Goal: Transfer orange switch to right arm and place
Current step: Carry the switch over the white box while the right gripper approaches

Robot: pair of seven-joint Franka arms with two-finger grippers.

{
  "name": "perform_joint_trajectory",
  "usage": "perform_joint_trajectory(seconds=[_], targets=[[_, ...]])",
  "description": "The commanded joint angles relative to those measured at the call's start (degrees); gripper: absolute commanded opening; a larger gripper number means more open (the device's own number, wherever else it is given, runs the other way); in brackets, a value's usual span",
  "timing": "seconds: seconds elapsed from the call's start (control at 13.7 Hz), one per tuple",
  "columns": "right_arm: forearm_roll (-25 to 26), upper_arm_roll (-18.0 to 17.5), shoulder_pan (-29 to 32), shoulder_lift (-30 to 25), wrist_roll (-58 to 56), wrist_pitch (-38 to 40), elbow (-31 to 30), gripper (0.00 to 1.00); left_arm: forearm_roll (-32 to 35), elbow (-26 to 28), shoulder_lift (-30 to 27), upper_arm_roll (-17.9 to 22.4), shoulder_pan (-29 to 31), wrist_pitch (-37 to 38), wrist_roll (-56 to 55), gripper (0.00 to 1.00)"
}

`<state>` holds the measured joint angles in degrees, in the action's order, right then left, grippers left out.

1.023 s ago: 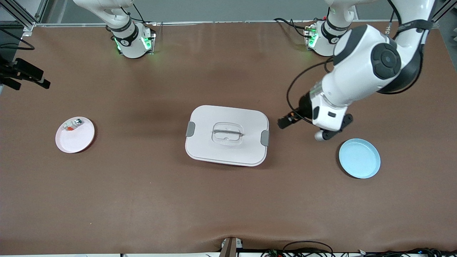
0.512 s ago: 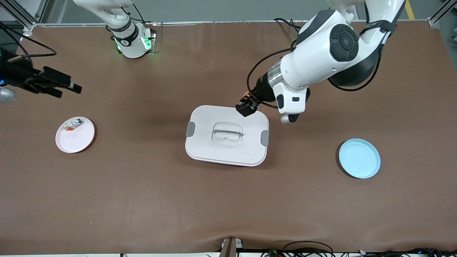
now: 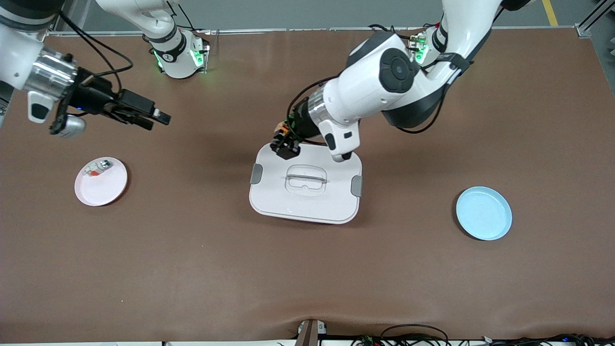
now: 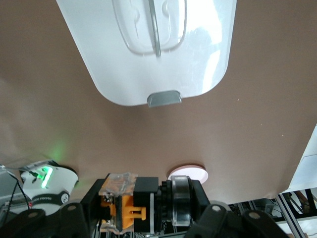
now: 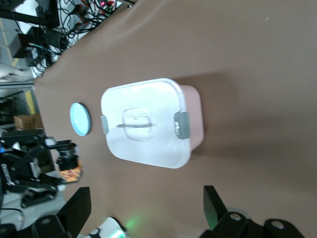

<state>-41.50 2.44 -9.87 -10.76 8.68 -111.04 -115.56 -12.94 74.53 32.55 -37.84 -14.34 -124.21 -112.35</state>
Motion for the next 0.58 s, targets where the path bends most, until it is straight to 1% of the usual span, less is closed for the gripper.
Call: perform_joint_trajectory(seconds=[0.0,0.22,0.29,0.51], targets=[[-2.09,0.11,-4.87,-2.07,4.04,-6.8,-4.67,1.0,-0.68,-3.69,2.78,0.05,-3.05,-3.21,-4.0,0.0],[-2.1,0.11,-12.08,-1.72,8.36,-13.39,-5.64,1.0,-0.68,-3.87,3.83,0.05,-3.85,-4.37,-5.33,0.0],[-2.1,0.11,-13.84,-1.37,8.72,-14.89,-5.64,1.0,-0.68,-4.74,4.62,0.05,-4.63,-4.63,-5.6,0.0],[-2.1,0.11,-16.84,0.38,8.72,-18.76,-5.55,1.0,-0.59,-5.01,5.33,0.75,-5.43,-4.9,-5.6,0.0]])
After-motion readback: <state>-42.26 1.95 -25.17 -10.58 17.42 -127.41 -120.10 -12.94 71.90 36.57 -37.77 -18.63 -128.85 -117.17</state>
